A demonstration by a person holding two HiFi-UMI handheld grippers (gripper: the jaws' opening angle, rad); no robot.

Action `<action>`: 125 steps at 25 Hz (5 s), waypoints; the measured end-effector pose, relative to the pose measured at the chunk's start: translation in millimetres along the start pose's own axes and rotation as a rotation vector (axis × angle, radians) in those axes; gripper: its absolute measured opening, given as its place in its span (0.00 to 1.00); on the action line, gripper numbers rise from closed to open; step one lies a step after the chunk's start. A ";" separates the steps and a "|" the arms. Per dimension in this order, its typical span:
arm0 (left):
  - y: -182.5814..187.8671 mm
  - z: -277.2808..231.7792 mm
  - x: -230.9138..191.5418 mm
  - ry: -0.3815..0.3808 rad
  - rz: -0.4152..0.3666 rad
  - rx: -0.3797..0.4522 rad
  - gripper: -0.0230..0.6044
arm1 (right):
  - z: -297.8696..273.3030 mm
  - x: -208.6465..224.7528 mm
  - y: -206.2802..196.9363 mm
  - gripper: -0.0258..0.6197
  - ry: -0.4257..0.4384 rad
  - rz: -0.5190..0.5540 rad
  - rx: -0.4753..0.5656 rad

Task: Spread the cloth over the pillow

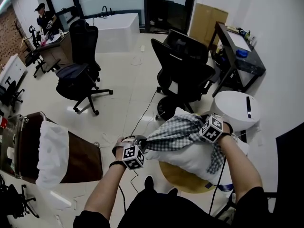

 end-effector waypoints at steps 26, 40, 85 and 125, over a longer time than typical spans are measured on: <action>136.6 -43.8 33.4 -0.126 -0.227 0.250 0.28 | 37.7 1.1 -11.9 0.24 0.027 -0.184 0.193; 134.4 -73.3 49.3 -0.146 -0.261 0.164 0.08 | 22.9 -66.1 -43.0 0.34 0.061 -0.019 0.070; 201.2 8.7 -17.3 -0.065 -0.340 0.316 0.04 | 182.6 -48.0 -56.6 0.07 -0.022 -0.183 0.378; 214.4 15.3 -8.1 -0.142 -0.152 0.184 0.18 | 160.5 -167.5 -151.5 0.14 0.229 -0.164 0.334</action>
Point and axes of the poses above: the fingertips, and each gripper's own axes: z backward along the fingers, x to its right, y out of its top, the point moved 8 cm from there along z, backward along the fingers, and after that the axes turned 10 degrees about -z, right-handed, at the moved point
